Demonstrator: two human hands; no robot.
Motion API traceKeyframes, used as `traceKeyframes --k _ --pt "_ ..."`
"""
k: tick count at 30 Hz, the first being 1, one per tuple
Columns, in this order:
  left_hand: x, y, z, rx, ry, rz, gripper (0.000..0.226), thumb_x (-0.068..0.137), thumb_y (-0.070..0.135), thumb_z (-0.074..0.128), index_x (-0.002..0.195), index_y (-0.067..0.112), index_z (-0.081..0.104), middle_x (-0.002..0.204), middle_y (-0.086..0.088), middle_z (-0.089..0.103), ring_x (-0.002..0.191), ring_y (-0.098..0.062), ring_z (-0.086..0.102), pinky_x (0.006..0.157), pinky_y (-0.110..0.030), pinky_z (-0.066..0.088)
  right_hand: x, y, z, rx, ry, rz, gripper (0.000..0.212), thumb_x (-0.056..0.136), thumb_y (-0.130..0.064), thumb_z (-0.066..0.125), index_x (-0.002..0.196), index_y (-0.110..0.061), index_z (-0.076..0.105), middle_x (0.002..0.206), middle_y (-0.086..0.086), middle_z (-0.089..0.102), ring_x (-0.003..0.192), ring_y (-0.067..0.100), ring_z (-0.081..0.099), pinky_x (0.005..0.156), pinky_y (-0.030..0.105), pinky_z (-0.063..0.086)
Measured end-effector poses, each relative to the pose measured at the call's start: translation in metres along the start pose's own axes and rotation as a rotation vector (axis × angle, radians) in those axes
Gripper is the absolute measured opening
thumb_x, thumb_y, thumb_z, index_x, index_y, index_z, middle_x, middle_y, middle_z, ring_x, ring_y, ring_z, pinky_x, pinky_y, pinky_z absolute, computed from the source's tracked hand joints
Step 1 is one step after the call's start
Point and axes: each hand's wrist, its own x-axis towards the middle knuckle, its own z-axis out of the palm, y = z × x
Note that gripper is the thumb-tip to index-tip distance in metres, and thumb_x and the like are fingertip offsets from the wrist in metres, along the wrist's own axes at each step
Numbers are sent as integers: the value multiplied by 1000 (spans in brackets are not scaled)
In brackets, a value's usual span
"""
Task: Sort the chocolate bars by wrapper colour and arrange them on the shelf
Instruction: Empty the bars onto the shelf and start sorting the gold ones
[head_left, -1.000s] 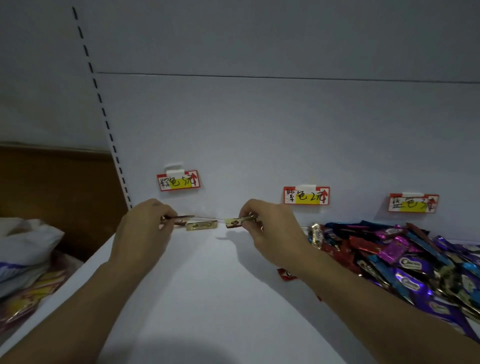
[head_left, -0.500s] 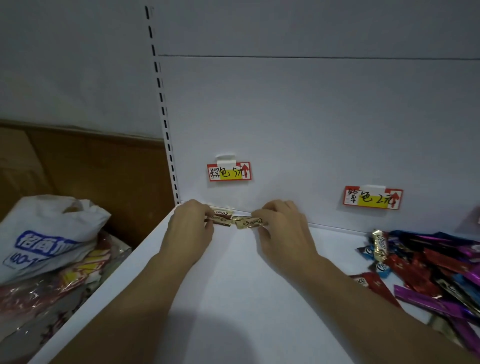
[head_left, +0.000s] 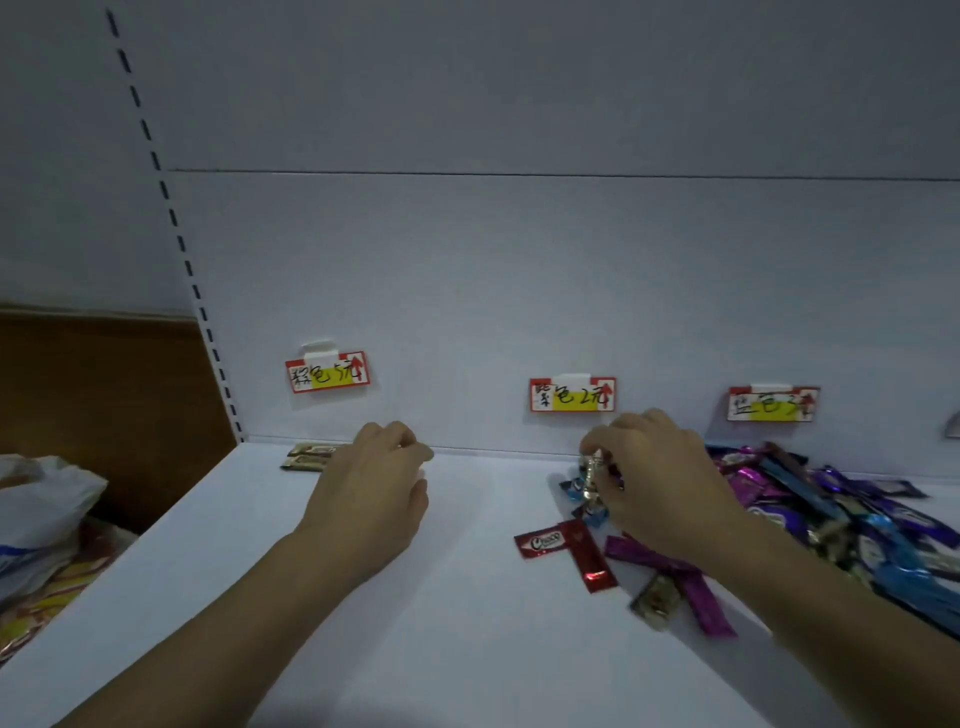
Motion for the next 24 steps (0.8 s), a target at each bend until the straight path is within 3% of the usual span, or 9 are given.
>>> traceKeyframes --k 6,11,13,16,19,21,24 --pt "33 103 20 -127 -126 73 34 102 35 50 134 29 60 130 6 58 117 -16 52 97 -35 49 -28 71 -13 64 144 79 21 92 -17 62 109 -25 71 97 -8 64 95 17 48 78 36 43" --pt "53 147 50 -338 -195 25 28 103 32 49 126 20 59 114 -4 64 103 -22 60 88 -44 54 -39 85 -15 174 105 -20 20 94 -15 63 106 -27 73 97 -12 64 95 10 48 82 28 43" --pt "50 155 63 -367 -173 14 25 102 32 51 125 24 55 108 -1 64 100 -22 59 83 -45 55 -40 89 -16 172 69 -48 21 94 -15 62 104 -29 74 95 -13 65 94 7 50 84 29 47" --pt "47 155 70 -424 -123 -14 38 97 26 63 134 28 56 116 2 66 104 -20 61 87 -40 54 -41 91 -19 207 -41 -104 14 92 -30 67 102 -30 76 91 -17 67 85 0 56 83 28 52" --pt "46 150 67 -515 -121 -69 49 93 22 70 140 24 56 119 3 67 92 -14 61 80 -29 50 -44 90 -23 178 -224 -132 35 80 -53 76 108 -34 72 101 -16 60 95 3 52 84 28 49" --pt "46 148 65 -533 -138 -79 52 91 22 72 141 25 55 112 7 64 83 -8 57 72 -22 46 -46 89 -26 121 -335 -112 46 77 -52 80 117 -36 67 110 -14 54 104 8 47 90 29 47" --pt "45 149 60 -560 -153 -86 46 93 22 70 137 26 58 103 11 62 80 -4 57 66 -17 46 -46 94 -30 156 -385 -86 44 79 -38 83 121 -36 66 113 -15 55 103 5 52 91 26 49"
